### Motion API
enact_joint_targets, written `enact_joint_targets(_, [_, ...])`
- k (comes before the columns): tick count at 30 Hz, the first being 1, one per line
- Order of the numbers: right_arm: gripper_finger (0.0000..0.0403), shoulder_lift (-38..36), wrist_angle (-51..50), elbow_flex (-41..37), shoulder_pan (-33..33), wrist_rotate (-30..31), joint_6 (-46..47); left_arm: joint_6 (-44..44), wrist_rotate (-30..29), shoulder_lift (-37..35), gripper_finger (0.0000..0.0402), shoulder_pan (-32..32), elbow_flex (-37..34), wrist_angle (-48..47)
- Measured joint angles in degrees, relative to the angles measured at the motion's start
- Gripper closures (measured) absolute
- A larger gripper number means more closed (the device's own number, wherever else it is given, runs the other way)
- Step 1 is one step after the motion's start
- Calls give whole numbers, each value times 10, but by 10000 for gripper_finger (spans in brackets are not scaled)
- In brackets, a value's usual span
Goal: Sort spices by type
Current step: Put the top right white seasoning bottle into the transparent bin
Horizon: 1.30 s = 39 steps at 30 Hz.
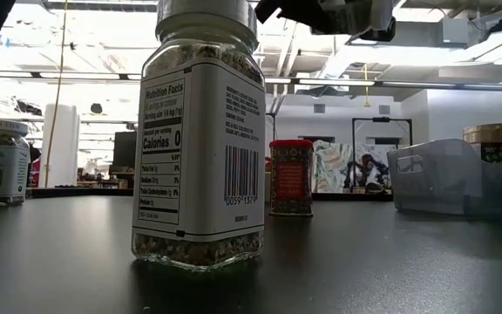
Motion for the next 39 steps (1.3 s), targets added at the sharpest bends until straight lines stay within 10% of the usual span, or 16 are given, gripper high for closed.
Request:
enact_joint_targets(26, [152,0,-3,0,-12,0,-14,-31,-1,0,202,0,0,2])
enact_joint_targets(39, [55,-6,-19,0,-29,-1,-63,-103,2,0,201,1,0,4])
